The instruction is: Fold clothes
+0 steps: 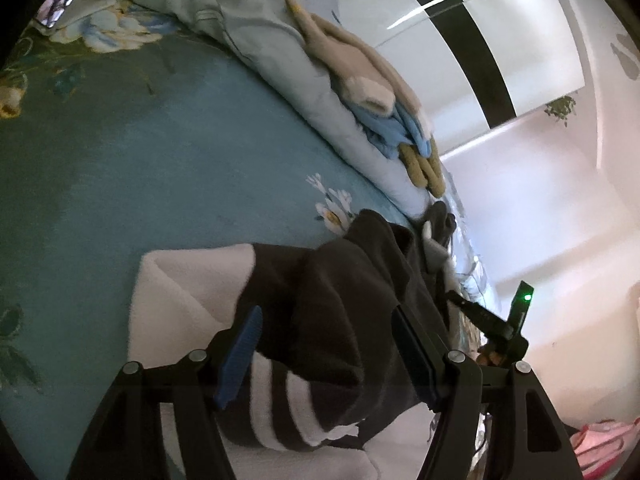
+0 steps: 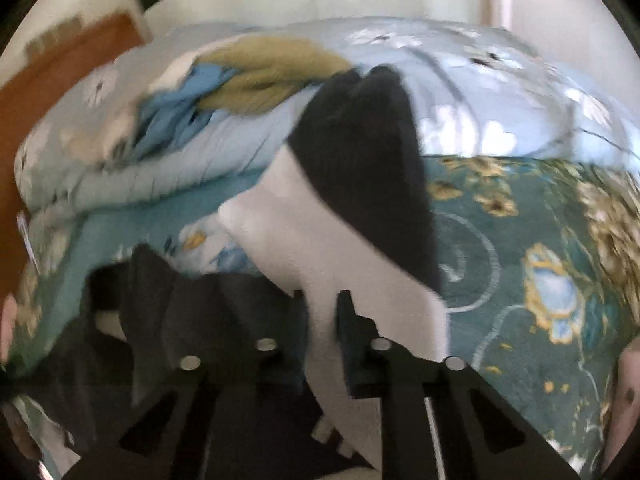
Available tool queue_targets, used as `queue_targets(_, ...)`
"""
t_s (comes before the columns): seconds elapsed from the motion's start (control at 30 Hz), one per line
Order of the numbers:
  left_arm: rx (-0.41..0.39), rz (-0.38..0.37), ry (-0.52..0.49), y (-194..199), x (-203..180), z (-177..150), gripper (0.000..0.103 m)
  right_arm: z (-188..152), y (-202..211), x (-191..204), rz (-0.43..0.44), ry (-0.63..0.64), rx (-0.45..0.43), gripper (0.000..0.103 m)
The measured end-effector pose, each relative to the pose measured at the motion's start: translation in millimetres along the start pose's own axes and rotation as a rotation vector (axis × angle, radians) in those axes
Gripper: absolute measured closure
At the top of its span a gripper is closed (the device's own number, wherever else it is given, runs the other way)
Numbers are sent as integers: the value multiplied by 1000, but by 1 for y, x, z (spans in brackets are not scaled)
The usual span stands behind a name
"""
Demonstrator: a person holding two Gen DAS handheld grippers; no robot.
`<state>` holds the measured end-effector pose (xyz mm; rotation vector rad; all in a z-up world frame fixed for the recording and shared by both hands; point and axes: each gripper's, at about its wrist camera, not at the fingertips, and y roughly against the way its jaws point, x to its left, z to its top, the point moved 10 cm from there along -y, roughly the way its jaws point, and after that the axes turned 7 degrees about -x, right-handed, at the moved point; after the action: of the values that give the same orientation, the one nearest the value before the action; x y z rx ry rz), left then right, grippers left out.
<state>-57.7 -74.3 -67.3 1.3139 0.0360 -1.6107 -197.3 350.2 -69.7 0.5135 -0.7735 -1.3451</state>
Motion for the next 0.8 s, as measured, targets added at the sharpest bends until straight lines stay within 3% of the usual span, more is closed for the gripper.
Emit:
queue_targets(0.27, 11, -36, -33, -4, -13, -3, 32, 13, 89, -105, -71, -337, -236, 94)
queue_targets(0.33, 16, -28, -45, -6, -13, -4, 32, 0, 88, -123, -114, -368, -207, 94)
queue_targets(0.43, 23, -13, -66, -11, -13, -3, 32, -14, 75, -129, -103, -385, -153, 93)
queue_targets(0.53, 26, 5, -103, -15, -16, 1, 32, -12, 79, -126, -109, -369, -162, 92)
queue_targets(0.73, 58, 49, -200, -29, -19, 8, 32, 16, 130, -107, -256, -169, -297, 83)
queue_targets(0.8, 85, 58, -236, -40, -21, 6, 32, 22, 116, -71, -148, -52, -248, 71)
